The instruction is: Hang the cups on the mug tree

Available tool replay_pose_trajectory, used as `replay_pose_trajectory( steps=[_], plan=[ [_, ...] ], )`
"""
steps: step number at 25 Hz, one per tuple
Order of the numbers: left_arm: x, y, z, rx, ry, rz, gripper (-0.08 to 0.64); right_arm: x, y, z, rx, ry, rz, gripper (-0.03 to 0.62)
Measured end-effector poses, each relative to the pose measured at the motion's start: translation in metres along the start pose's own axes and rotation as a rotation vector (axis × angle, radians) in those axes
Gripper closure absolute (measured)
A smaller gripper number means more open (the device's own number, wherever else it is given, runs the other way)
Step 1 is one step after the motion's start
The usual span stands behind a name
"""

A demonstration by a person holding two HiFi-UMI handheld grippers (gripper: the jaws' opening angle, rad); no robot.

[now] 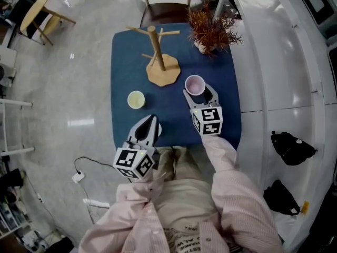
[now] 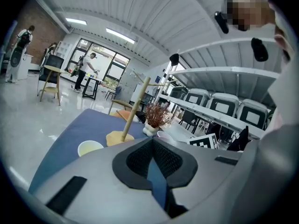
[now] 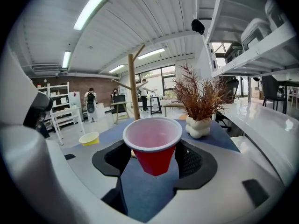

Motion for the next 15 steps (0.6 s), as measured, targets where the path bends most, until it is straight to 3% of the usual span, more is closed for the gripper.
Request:
replay_pose_trajectory(
  steps=[15],
  plan=[
    [0.008,-0.041,-0.022,0.117,-0.023,0.055,0.561,0.002,-0.091,-0.022,0.082,-0.013,-0.143,0.302]
  ],
)
Point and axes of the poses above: the fingertips, and each gripper's own axes: z forward along the fingers, x to its right, y out of its underside, the point moved 4 cm from there along -z, backward along the fingers, and after that the axes turned 3 degrees about -x, right-handed, at the moved point
